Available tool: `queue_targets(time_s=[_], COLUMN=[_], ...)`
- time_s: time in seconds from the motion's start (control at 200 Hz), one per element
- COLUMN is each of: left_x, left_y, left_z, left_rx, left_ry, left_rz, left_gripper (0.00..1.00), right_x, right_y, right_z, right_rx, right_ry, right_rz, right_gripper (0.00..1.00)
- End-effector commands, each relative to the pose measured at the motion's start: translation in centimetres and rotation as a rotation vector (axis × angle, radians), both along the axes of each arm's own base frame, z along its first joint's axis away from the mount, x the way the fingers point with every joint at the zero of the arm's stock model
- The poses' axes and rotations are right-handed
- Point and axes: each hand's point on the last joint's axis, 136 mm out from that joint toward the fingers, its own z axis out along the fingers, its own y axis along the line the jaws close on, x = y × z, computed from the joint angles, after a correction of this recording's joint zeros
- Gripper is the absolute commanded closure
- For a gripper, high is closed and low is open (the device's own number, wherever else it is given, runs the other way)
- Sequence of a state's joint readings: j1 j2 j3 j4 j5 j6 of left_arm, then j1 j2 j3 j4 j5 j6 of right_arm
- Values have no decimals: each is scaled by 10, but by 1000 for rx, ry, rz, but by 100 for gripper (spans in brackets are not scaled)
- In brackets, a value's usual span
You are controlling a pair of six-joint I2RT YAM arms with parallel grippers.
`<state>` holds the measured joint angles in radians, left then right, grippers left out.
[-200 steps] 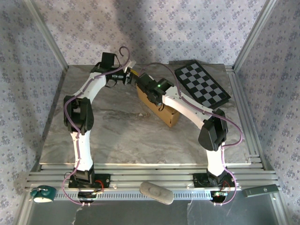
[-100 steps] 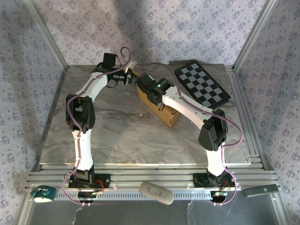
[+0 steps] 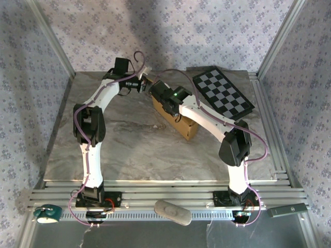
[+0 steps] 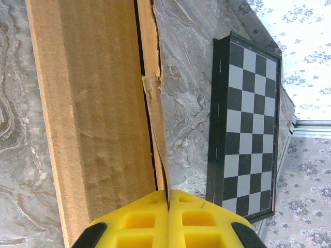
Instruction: Fold the paper box
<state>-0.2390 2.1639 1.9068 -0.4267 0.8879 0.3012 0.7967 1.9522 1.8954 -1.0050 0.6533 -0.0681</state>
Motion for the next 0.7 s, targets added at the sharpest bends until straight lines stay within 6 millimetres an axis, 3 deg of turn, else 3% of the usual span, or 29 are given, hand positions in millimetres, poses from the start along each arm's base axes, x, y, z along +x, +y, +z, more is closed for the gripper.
queue_targets(time_s=[0.0,0.18,0.695], left_x=[-8,-11,-14], left_y=[-11,-3,2], left_z=[22,12,-16], left_rx=[-7,51,125], left_ry=[-27,-85,-106], left_rz=[-11,72,196], left_gripper=[100,100,100], right_x=[-8,-7,-13], right_y=[0,0,6], right_z=[-26,-24,4], right_rx=[1,8,112], right_ry=[96,93,67], right_rz=[-2,-6,-32], right_gripper=[100,100,59])
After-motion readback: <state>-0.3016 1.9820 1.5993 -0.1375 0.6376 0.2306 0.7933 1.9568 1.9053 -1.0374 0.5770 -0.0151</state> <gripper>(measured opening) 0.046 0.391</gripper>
